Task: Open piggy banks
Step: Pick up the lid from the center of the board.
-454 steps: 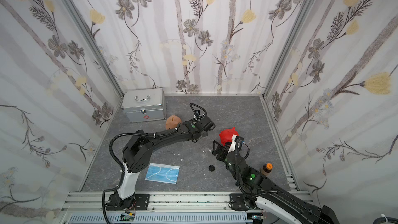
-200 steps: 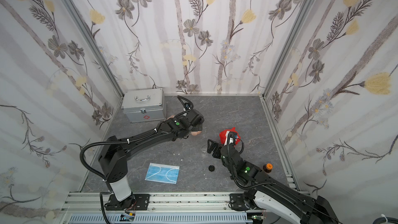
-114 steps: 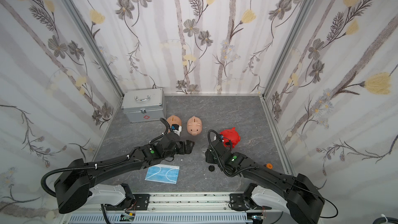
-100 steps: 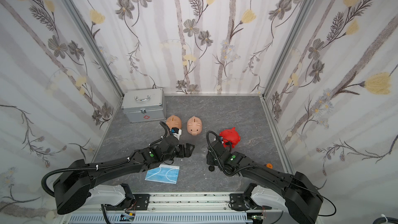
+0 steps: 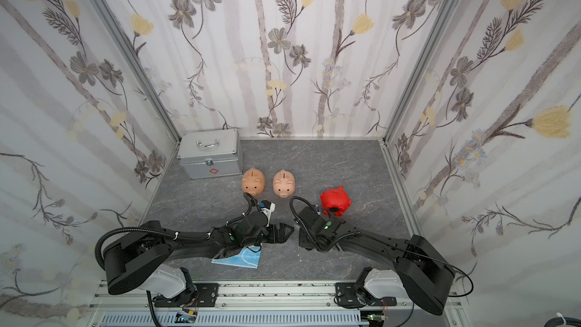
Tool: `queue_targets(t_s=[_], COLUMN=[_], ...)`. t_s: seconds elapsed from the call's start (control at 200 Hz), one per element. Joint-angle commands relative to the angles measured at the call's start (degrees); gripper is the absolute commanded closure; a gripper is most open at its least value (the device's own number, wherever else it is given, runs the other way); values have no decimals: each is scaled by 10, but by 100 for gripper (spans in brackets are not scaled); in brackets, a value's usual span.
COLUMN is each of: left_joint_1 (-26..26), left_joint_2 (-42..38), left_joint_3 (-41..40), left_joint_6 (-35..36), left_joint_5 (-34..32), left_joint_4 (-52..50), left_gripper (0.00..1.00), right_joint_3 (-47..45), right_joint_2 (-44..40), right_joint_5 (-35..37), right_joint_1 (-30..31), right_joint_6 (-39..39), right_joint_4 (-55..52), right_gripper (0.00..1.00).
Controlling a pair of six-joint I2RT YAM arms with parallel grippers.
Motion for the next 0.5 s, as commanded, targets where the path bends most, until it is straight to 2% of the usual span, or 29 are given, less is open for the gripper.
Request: queue_targets(t_s=[0.0,0.495], left_joint_1=[-1,2], left_joint_2=[3,5], left_joint_3=[-2,0], left_joint_6=[-6,0], left_joint_5=[7,7], left_joint_4=[31,24], left_gripper=[0,0], right_joint_3=[9,11], right_joint_2=[13,59], right_joint_5=[6,3], right_joint_1=[4,6], right_joint_6=[14,14], right_joint_4=[-9,-4], right_gripper=[79,84])
